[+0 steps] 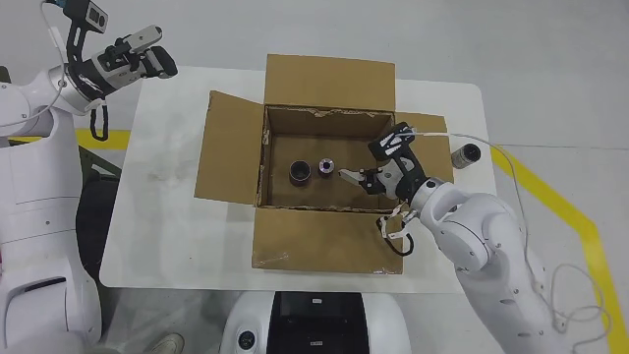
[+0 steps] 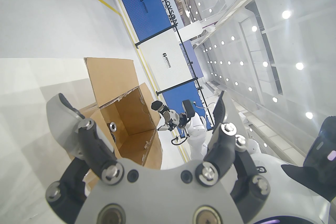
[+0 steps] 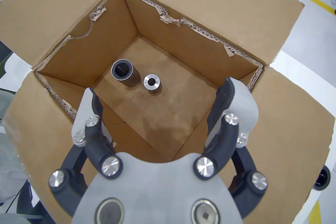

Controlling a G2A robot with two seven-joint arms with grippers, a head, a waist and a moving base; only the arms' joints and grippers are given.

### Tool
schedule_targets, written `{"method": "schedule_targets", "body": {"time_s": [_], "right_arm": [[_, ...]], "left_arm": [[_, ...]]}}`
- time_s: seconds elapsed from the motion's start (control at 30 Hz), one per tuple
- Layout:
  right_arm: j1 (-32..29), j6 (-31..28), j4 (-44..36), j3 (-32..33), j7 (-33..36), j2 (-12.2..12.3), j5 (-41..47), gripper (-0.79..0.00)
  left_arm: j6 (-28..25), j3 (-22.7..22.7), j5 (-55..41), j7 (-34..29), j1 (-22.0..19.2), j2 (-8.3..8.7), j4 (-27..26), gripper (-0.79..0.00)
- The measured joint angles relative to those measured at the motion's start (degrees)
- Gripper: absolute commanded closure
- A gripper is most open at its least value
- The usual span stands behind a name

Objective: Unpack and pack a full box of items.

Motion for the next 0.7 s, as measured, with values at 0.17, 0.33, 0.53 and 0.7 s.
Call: {"method": "schedule_targets", "body": {"time_s": [0.17,0.33,0.53,0.7], "right_arm": [[0.0,0.0,0.0,0.0,0.0,0.0,0.0,-0.785],[0.0,0.0,0.0,0.0,0.0,0.0,0.0,-0.785],[-0.2,0.0,0.1,-0.1,-0.5,0.0,0.0,-0.785],[2.3,-2.6,1.1,-2.7,-1.2,-0.3,0.2,-0.785]], "left_arm": [[0.0,0.0,0.0,0.0,0.0,0.0,0.0,-0.785],[0.0,0.0,0.0,0.0,0.0,0.0,0.0,-0.785],[0.0,0.0,0.0,0.0,0.0,0.0,0.0,-0.785],[0.0,0.0,0.0,0.0,0.0,0.0,0.0,-0.785]]}}
